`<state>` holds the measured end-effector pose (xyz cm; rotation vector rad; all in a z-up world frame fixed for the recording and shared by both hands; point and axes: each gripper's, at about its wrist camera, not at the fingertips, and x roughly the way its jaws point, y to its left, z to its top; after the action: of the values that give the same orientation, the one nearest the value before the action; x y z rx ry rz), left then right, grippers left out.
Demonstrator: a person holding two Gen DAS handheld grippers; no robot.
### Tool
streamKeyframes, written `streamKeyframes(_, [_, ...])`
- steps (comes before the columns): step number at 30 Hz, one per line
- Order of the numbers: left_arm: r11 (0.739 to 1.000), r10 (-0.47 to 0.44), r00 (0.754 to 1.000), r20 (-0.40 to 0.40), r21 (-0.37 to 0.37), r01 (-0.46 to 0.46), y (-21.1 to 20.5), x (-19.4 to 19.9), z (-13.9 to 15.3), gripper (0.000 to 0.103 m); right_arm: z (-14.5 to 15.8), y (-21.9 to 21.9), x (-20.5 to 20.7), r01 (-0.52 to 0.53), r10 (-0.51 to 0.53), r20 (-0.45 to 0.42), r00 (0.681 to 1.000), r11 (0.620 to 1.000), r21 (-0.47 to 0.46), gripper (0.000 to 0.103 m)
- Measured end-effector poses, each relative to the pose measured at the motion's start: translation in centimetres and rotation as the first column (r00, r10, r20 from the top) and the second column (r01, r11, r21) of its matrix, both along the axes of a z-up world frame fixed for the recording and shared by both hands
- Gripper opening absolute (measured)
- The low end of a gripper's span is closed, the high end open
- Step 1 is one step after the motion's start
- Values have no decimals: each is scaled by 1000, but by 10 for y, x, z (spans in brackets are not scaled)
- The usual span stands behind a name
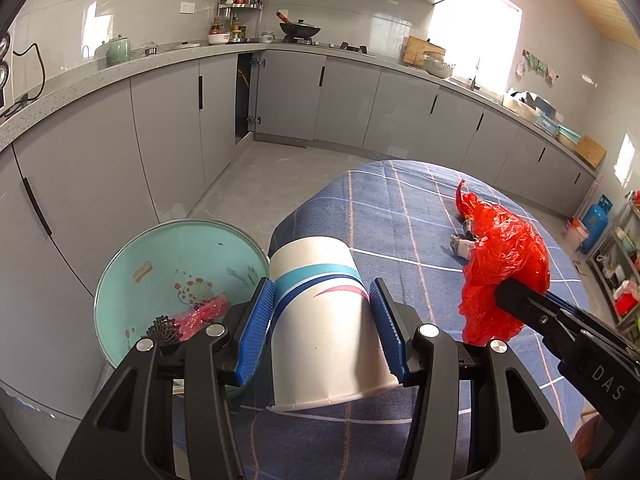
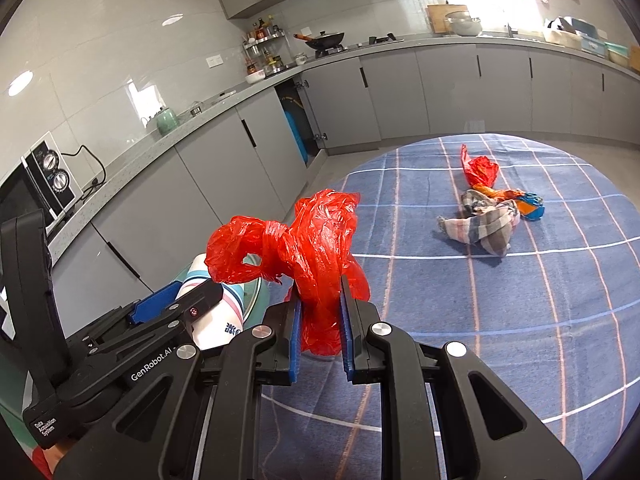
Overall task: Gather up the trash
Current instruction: 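Carry the paper cup and red bag over the teal bin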
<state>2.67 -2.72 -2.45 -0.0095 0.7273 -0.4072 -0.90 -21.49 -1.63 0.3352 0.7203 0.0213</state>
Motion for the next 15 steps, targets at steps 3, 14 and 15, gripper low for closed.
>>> streamKeyframes(3, [1000, 11, 1000, -2, -1, -11, 6, 1, -2, 50, -2, 7, 2, -9, 9, -5, 1000, 1000, -3, 17])
streamKeyframes(14, [998, 67, 998, -8, 7, -66, 32, 7, -8, 50, -8, 34, 12, -65, 66, -20, 998, 998, 5, 17])
streamKeyframes(15, [997, 71, 997, -9, 7, -71, 34, 8, -8, 50, -9, 37, 12, -73, 73, -21, 997, 997, 5, 17])
